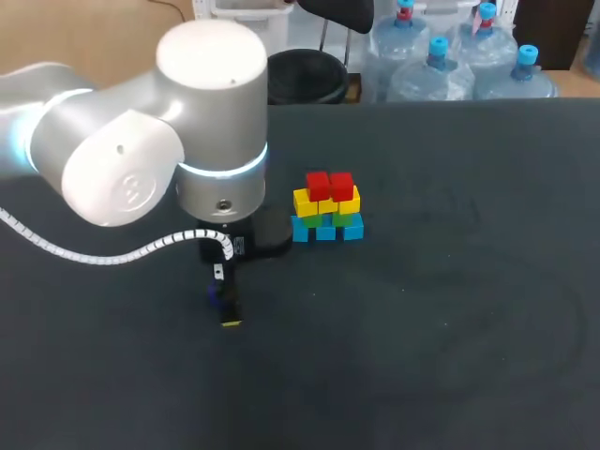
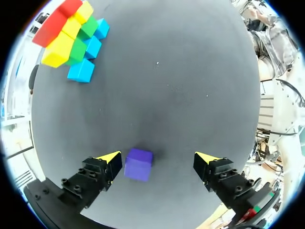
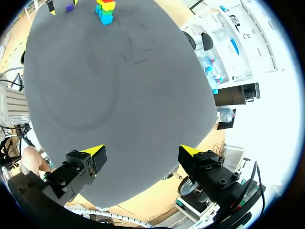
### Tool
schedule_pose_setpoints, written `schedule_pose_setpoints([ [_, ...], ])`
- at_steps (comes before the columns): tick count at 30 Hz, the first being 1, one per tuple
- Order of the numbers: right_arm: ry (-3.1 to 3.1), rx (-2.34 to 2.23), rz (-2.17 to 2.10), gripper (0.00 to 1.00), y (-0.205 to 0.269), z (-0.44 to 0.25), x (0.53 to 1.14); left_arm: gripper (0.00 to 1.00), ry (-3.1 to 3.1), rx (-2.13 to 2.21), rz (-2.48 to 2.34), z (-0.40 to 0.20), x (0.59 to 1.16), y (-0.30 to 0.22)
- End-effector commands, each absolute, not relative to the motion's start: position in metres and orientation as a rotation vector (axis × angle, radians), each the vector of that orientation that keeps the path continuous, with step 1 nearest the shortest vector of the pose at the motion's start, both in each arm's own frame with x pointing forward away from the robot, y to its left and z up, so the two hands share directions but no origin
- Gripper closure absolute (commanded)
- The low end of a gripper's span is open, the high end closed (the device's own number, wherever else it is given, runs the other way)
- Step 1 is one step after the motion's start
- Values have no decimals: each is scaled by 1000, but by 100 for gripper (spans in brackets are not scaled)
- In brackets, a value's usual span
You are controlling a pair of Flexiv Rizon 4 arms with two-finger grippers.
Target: Place the blue cubes, place green cubes on the blue cubes, place the yellow cubes on the green cubes, then place the red cubes on the yellow cubes, and place purple cube on the red cubes.
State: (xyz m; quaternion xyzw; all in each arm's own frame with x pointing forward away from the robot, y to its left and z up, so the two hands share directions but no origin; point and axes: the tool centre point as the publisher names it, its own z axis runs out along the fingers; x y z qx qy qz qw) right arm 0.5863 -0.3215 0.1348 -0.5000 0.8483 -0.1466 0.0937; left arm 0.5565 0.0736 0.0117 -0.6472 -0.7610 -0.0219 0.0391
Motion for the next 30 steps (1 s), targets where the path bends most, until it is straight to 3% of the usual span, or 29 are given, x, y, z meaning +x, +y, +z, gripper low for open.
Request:
schedule_pose_setpoints([
  [1, 2517, -1483, -436, 0, -322, 134, 587, 0, -2333, -1987, -78, 12, 558, 75],
  [3, 2517, -1483, -436, 0, -322, 134, 587, 26, -2334, -1989, -79, 11, 559, 75],
  [5, 2517, -1483, -436, 0, -322, 134, 587, 21, -2337, -1987, -76, 9, 559, 76],
  [11, 2517, -1483, -436, 0, -322, 134, 587, 19, -2353, -1968, -66, 5, 559, 82],
  [15, 2517, -1483, -436, 0, -322, 134, 587, 0, -2358, -1957, -63, 4, 558, 84],
  [30, 2517, -1483, -436, 0, -322, 134, 587, 0, -2385, -1939, -35, -4, 563, 92],
])
